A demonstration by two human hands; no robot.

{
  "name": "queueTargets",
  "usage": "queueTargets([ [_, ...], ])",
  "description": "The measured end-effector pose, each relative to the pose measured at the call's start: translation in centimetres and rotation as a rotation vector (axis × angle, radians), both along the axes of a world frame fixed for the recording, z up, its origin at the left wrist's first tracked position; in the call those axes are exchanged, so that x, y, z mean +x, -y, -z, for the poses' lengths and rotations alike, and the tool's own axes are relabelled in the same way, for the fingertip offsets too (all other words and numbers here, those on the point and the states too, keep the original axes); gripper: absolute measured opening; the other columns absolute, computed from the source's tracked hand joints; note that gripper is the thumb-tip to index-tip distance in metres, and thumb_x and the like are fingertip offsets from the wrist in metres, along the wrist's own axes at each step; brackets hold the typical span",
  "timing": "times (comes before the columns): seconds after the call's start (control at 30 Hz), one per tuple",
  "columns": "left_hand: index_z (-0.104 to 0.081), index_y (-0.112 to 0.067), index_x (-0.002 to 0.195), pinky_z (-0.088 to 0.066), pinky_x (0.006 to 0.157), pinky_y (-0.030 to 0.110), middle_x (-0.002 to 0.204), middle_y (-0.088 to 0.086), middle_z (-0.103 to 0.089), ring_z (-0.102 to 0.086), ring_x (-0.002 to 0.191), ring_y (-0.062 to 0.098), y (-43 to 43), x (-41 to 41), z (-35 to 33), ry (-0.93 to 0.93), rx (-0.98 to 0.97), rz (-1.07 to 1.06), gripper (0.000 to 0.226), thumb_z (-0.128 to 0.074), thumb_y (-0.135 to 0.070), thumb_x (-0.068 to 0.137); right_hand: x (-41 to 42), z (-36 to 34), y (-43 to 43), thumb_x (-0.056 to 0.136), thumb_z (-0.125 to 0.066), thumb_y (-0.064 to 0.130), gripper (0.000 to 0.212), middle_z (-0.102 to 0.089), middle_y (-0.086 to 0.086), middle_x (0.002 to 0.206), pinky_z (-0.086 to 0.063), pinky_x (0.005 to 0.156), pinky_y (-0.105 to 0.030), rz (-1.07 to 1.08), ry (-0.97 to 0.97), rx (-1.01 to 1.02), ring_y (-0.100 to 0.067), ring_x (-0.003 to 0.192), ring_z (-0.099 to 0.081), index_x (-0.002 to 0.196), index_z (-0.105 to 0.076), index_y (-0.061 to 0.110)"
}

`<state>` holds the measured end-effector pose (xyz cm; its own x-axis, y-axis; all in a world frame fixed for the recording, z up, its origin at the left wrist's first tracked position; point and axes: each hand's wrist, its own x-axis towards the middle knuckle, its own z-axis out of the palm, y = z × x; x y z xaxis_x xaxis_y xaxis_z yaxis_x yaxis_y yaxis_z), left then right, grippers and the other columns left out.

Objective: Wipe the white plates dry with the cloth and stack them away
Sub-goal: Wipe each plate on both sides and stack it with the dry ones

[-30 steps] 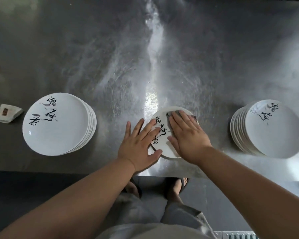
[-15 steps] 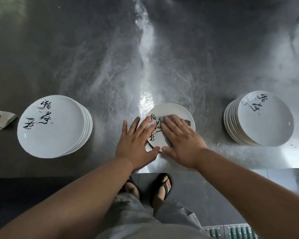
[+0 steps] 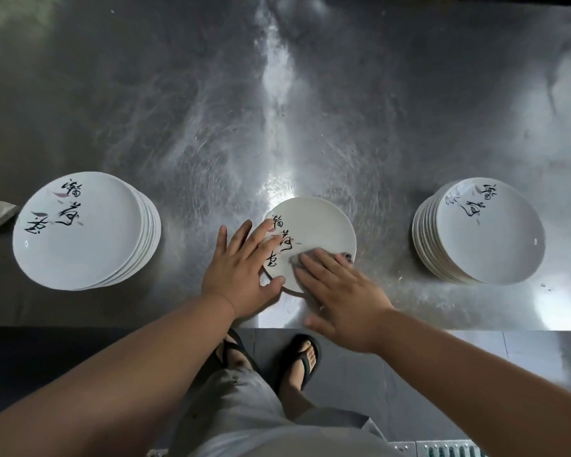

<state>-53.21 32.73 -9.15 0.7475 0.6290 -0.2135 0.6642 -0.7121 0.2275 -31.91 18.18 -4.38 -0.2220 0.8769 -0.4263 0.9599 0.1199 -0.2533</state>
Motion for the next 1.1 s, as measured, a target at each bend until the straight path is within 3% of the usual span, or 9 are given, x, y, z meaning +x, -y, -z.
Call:
queueTargets([
  [0.17, -0.026, -0.037, 0.162, -0.003, 0.127, 0.063, 0.173, -0.011, -0.007, -0.01, 0.16, 0.028, 0.0, 0.1, 0.5, 0.007, 0.011, -0.014, 0.077, -0.033, -0.072, 0.094, 4.5, 0.3, -0.8, 0.103, -0.027, 0.06, 0.069, -0.038, 0.002, 0.167, -0.009, 0.131, -0.043, 0.17, 0.084, 0.162, -0.021, 0.158, -0.022, 0.159, -0.041, 0.022],
  [0.27, -0.03, -0.035, 0.161, -0.003, 0.127, 0.062, 0.173, -0.011, -0.008, -0.013, 0.159, 0.028, -0.1, 0.1, 0.4, 0.014, 0.02, -0.015, 0.073, -0.034, -0.068, 0.096, 3.1, 0.0, -0.4, 0.099, -0.038, 0.06, 0.071, -0.042, -0.001, 0.163, -0.019, 0.129, -0.049, 0.239, 0.038, 0.152, -0.025, 0.156, -0.026, 0.157, -0.045, 0.019],
  [0.4, -0.034, -0.032, 0.159, -0.006, 0.127, 0.063, 0.173, -0.01, -0.01, -0.016, 0.159, 0.03, 0.0, -0.1, 0.4, 0.038, 0.039, -0.002, 0.068, -0.037, -0.06, 0.097, 0.0, 0.1, 2.6, 0.098, -0.039, 0.068, 0.08, -0.031, 0.001, 0.169, -0.014, 0.13, -0.046, 0.062, -0.055, 0.086, -0.023, 0.159, -0.02, 0.162, -0.036, 0.021],
  [0.5, -0.036, -0.03, 0.159, -0.006, 0.127, 0.063, 0.173, -0.007, -0.013, -0.018, 0.158, 0.031, -0.1, 0.0, 0.4, 0.034, 0.036, 0.004, 0.068, -0.037, -0.058, 0.097, 2.6, 0.2, 0.8, 0.102, -0.022, 0.073, 0.083, -0.026, -0.001, 0.171, -0.006, 0.129, -0.042, 0.069, 0.046, 0.094, -0.021, 0.161, -0.012, 0.164, -0.031, 0.018],
  [0.6, -0.03, -0.033, 0.16, 0.0, 0.127, 0.062, 0.174, -0.008, -0.007, -0.011, 0.16, 0.03, -0.2, 0.0, 0.2, -0.006, 0.021, 0.011, 0.068, -0.031, -0.061, 0.098, 4.2, 0.0, -3.9, 0.097, -0.005, 0.077, 0.092, 0.007, 0.0, 0.175, 0.007, 0.13, -0.043, 0.15, 0.151, 0.033, -0.019, 0.159, 0.02, 0.168, -0.002, 0.017],
  [0.73, -0.023, -0.037, 0.162, 0.003, 0.127, 0.06, 0.175, -0.008, 0.005, 0.0, 0.161, 0.026, -0.2, 0.0, 0.2, -0.053, 0.024, 0.017, 0.067, -0.025, -0.064, 0.1, 1.3, 0.7, -9.8, 0.098, 0.002, 0.072, 0.085, 0.027, 0.004, 0.17, 0.014, 0.128, -0.044, -0.019, 0.128, 0.022, -0.021, 0.155, 0.032, 0.166, 0.013, 0.022],
  [0.83, -0.023, -0.037, 0.162, 0.004, 0.127, 0.06, 0.174, -0.008, 0.009, 0.003, 0.161, 0.025, -0.2, 0.0, 0.2, -0.068, 0.014, 0.009, 0.067, -0.023, -0.063, 0.1, 1.4, 1.2, -10.4, 0.1, 0.004, 0.066, 0.079, 0.032, 0.003, 0.168, 0.009, 0.13, -0.046, -0.096, 0.185, 0.041, -0.022, 0.154, 0.034, 0.164, 0.019, 0.022],
  [1.0, -0.021, -0.037, 0.163, 0.002, 0.127, 0.061, 0.174, -0.009, 0.009, 0.002, 0.161, 0.026, -0.1, -0.1, 0.1, -0.057, 0.026, 0.011, 0.068, -0.021, -0.063, 0.1, 2.9, 0.0, -7.0, 0.1, -0.001, 0.07, 0.086, 0.031, -0.004, 0.168, 0.012, 0.129, -0.045, 0.121, 0.263, -0.007, -0.023, 0.153, 0.036, 0.163, 0.019, 0.014],
  [1.1, -0.02, -0.037, 0.164, 0.001, 0.127, 0.061, 0.175, -0.008, 0.01, 0.005, 0.161, 0.025, -0.2, -0.1, 0.1, -0.058, 0.017, 0.017, 0.068, -0.019, -0.063, 0.101, 0.6, 0.1, -8.4, 0.099, -0.003, 0.076, 0.091, 0.032, -0.002, 0.168, 0.016, 0.128, -0.044, 0.131, 0.185, -0.024, -0.023, 0.152, 0.037, 0.162, 0.022, 0.016],
])
